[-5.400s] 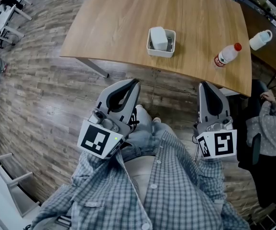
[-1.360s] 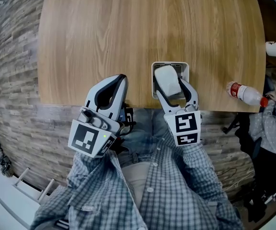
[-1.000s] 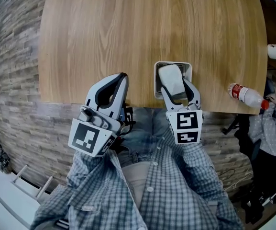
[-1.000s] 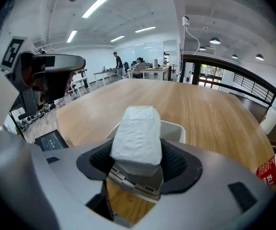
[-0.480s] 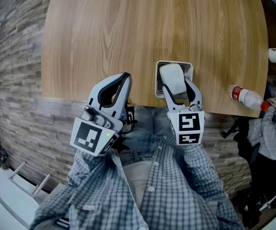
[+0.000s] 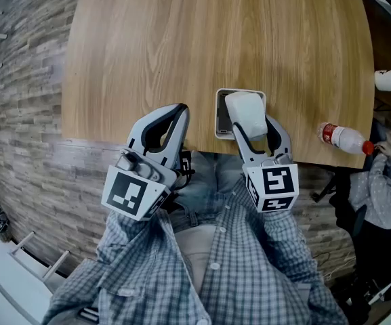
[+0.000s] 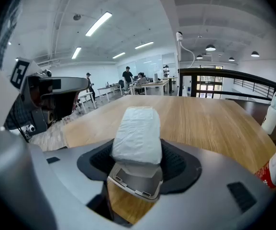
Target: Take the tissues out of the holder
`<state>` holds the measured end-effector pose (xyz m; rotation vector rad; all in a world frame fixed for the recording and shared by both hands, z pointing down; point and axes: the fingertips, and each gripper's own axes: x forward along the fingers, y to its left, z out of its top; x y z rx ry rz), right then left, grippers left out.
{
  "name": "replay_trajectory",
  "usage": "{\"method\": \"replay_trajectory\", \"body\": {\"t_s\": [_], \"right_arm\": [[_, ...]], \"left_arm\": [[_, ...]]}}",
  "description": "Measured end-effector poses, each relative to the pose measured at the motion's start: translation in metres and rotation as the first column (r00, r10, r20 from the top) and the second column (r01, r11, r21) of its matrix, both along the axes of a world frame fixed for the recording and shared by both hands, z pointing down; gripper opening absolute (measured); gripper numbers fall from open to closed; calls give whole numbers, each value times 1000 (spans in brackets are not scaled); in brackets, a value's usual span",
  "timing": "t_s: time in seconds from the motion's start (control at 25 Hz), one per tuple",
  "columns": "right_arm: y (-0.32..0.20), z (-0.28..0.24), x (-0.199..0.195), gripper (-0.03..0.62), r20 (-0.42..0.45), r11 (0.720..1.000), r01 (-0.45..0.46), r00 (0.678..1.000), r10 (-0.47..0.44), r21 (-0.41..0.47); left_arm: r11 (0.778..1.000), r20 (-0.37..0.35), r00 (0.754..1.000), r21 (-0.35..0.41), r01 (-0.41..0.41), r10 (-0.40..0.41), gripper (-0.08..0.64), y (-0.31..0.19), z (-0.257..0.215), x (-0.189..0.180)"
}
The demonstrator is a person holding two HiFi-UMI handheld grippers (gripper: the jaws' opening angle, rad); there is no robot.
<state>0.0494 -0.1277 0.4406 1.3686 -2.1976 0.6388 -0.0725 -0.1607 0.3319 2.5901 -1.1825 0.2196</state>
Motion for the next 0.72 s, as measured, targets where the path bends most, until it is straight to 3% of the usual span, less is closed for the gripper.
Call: {"method": "replay_trajectory", "body": {"t_s": [0.72], "right_arm": [[-24, -64, 47, 269, -3, 986, 38, 999, -38, 165]], "left_arm": [[990, 15, 1000, 144, 5, -7, 6, -6, -47, 31]]}}
